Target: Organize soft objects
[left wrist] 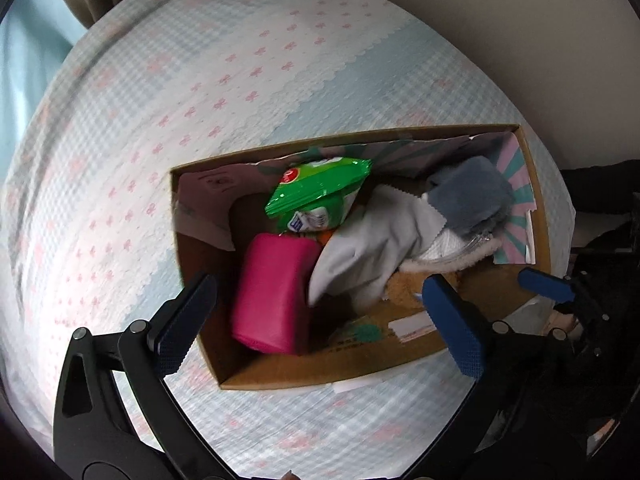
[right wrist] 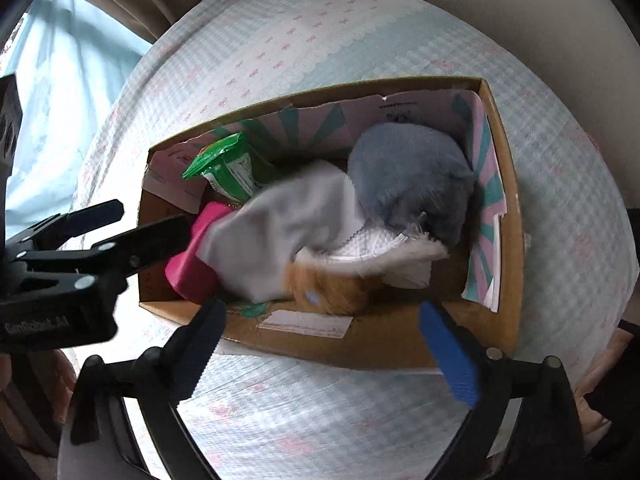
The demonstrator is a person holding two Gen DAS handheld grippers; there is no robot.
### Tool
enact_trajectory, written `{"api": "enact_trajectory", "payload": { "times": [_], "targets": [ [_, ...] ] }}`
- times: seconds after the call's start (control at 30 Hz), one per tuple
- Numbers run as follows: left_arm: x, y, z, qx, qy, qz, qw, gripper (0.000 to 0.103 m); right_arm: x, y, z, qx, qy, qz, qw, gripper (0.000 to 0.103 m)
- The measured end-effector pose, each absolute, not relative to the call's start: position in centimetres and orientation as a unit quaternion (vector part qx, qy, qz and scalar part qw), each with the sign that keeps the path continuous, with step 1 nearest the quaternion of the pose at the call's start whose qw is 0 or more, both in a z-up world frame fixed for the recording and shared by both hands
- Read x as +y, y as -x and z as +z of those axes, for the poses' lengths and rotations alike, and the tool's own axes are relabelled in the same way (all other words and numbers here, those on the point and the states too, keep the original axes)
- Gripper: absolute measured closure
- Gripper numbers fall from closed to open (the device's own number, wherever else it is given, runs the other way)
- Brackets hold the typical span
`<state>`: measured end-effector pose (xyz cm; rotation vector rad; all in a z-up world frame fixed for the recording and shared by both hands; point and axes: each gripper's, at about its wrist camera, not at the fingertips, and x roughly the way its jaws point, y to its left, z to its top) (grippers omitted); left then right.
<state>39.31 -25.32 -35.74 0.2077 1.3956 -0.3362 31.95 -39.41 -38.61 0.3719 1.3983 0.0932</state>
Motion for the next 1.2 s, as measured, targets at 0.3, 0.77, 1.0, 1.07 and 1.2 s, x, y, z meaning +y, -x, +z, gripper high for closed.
{"api": "enact_trajectory", "payload": {
  "times": [0.3, 0.77, 1.0, 1.07, 1.2],
  "targets": [
    [-23.3, -38.1, -32.9, 0.619, -0.084, -0.148, 0.767, 0.001, -39.1, -31.4, -35.6, 0.614, -0.166, 0.027, 0.771, 0.007],
    [-18.5, -31.6, -22.1, 0.529, -0.06, -0.14, 0.835, 0.001, -36.2, -26.7, -24.0, 0.533, -0.104, 0.024, 0.839, 0.007],
    [-14.0, -24.6, -13.9, 0.438, -0.04, -0.115, 0.891, 0.001, -33.6, -21.2, -15.3, 0.443, -0.06, 0.007, 0.894, 0.007],
    [-12.6, -22.4, -11.5, 0.409, -0.035, -0.108, 0.906, 0.001, -32.7, -19.2, -12.6, 0.409, -0.053, 0.0, 0.911, 0.007],
    [-10.3, -18.4, -8.0, 0.363, -0.028, -0.108, 0.925, 0.001, -31.3, -15.7, -8.7, 0.354, -0.05, -0.016, 0.934, 0.006]
  ]
}}
